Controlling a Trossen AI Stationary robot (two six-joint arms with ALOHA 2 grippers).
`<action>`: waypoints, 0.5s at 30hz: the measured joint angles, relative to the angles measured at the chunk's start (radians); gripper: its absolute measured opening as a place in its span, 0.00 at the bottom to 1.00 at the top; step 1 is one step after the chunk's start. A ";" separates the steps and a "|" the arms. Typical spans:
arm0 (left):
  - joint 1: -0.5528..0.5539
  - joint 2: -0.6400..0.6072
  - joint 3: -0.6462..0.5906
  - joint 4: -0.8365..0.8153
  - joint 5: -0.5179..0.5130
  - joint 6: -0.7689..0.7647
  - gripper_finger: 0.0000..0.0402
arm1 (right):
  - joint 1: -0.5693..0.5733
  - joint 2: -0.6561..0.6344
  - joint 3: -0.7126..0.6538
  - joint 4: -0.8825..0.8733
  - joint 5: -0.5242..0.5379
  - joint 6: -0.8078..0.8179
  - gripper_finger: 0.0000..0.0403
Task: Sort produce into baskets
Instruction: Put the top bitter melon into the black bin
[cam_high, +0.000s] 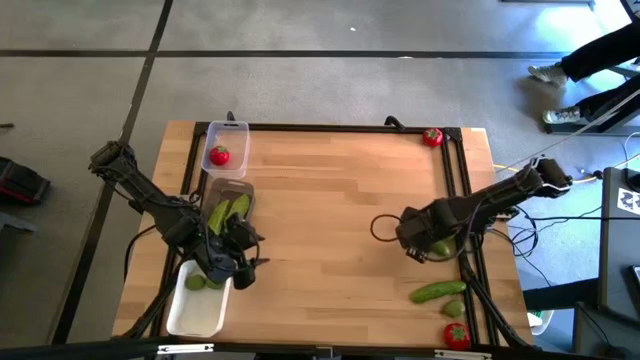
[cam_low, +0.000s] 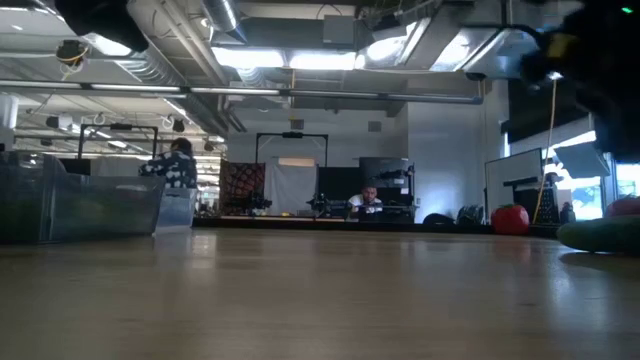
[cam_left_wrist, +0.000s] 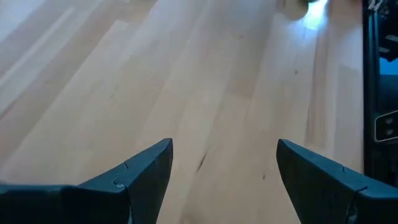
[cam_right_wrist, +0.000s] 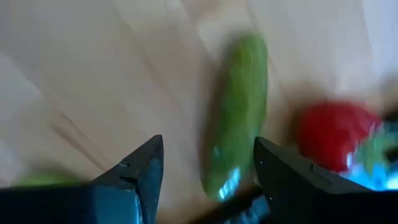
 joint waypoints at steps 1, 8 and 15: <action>0.000 0.000 0.000 0.007 0.000 0.001 0.70 | 0.006 0.000 -0.017 -0.004 -0.012 0.018 0.55; 0.009 0.000 0.000 0.003 -0.003 0.002 0.70 | 0.017 0.000 -0.135 -0.008 -0.032 0.106 0.55; 0.009 0.000 0.000 0.003 -0.003 0.013 0.70 | 0.017 0.000 -0.217 0.079 -0.087 0.106 0.55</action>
